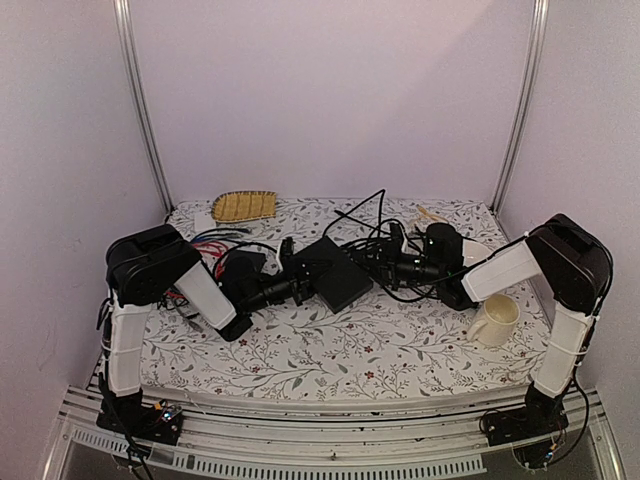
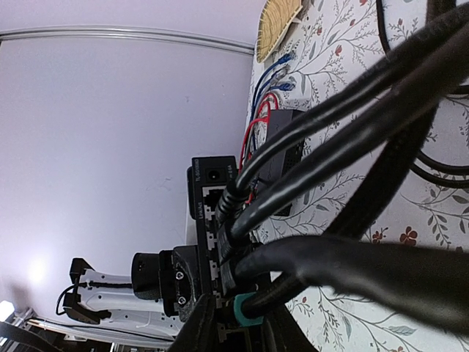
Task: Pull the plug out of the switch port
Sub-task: Pull the connector from the switch port.
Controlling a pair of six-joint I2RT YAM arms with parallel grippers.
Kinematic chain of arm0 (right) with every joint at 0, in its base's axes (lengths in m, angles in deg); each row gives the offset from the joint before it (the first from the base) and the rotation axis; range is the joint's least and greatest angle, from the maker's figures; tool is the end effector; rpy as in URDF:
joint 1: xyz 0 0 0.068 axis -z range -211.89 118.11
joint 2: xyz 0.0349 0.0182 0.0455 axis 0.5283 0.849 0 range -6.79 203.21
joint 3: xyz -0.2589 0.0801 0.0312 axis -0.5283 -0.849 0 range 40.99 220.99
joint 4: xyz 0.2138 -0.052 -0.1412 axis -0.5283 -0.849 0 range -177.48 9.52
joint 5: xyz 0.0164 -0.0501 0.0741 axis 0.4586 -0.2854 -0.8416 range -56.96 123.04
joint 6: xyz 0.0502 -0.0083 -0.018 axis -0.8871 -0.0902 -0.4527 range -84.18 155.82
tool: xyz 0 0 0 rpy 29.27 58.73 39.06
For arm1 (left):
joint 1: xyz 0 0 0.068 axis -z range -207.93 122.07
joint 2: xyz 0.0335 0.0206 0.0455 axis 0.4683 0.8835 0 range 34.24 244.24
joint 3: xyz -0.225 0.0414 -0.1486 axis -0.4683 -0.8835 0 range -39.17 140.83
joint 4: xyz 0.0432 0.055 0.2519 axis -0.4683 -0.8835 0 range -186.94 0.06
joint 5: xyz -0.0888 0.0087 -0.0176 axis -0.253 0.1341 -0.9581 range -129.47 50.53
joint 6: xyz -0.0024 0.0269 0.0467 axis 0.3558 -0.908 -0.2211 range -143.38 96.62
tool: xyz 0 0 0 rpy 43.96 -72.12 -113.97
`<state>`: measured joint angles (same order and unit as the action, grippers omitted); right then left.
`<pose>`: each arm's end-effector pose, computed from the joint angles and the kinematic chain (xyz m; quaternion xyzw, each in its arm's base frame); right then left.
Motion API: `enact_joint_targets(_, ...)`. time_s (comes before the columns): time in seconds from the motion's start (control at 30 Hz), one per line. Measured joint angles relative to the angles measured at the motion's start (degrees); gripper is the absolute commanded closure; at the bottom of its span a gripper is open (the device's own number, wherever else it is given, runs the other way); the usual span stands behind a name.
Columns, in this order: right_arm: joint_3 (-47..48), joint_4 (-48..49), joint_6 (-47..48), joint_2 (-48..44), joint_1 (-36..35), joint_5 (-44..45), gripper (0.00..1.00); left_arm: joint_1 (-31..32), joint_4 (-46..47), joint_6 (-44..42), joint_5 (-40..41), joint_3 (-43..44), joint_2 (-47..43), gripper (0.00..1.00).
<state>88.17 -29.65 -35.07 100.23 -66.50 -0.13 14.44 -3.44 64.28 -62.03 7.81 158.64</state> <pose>0.2973 0.2289 0.1679 0.0509 0.7504 0.6267 0.2039 0.2764 -0.2705 0.1222 -0.1076 0.6445 -0.7300 0.2002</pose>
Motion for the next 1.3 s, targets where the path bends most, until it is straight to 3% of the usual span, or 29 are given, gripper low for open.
enact_joint_targets(0.1,0.0,-0.44,0.35,-0.02,-0.02,0.07,0.8,0.0,-0.11,0.0,0.09,0.0,0.0,1.0)
enact_joint_targets(0.43,0.09,-0.46,1.09,-0.02,-0.17,0.26,0.98,0.02,-0.26,-0.04,0.35,0.0,0.0,1.0)
enact_joint_targets(1.3,0.28,-2.12,2.78,-0.9,0.48,-0.11,0.99,0.17,0.28,0.48,1.7,-0.59,0.0,1.0)
